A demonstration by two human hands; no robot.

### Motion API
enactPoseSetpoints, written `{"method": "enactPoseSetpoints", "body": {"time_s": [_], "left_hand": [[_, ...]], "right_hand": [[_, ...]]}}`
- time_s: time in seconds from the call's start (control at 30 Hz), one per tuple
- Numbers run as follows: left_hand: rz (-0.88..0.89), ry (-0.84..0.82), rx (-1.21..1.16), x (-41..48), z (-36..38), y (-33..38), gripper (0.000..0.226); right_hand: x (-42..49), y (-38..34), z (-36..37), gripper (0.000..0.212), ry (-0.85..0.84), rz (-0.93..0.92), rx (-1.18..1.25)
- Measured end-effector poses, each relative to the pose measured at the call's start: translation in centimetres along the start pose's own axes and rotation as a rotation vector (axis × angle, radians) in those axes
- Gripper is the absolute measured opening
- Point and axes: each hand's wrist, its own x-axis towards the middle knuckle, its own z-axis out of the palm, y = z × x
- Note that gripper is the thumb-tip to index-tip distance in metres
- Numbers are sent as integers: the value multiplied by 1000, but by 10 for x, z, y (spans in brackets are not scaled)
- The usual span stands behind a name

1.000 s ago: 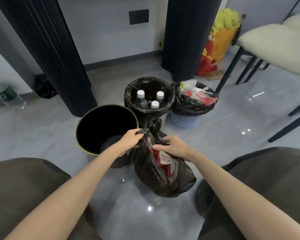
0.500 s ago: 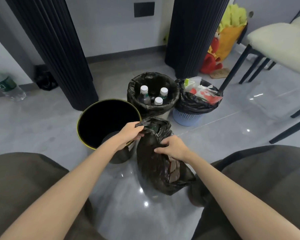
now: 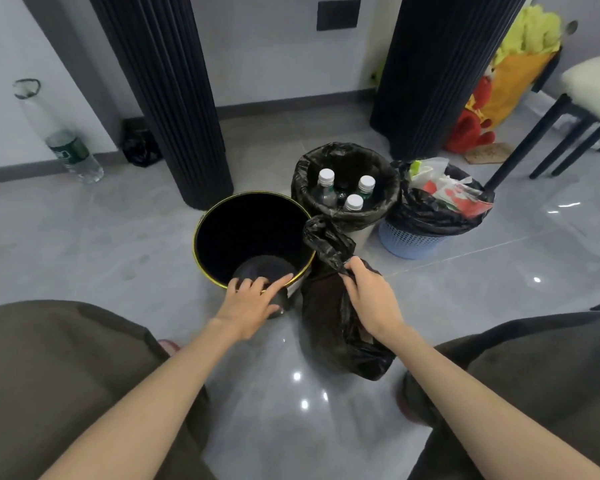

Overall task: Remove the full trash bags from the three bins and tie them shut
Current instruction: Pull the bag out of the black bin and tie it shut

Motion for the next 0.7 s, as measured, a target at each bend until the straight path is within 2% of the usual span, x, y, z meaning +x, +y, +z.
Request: {"method": "enactPoseSetpoints", "body": {"time_s": [0.1, 0.27, 0.53, 0.7], "left_hand": [[-60, 84, 89, 5, 6, -1, 108], [-134, 142, 76, 30, 2, -9, 114], [-218, 147, -108, 91, -16, -55, 99], [-242, 104, -139, 119, -27, -78, 93]], "right_hand": [[6, -2, 5, 11, 26, 22, 25], [27, -5, 15, 9, 37, 39, 81], [68, -1, 24, 8, -22, 114, 237], [84, 2, 25, 10, -53, 158, 314]]}}
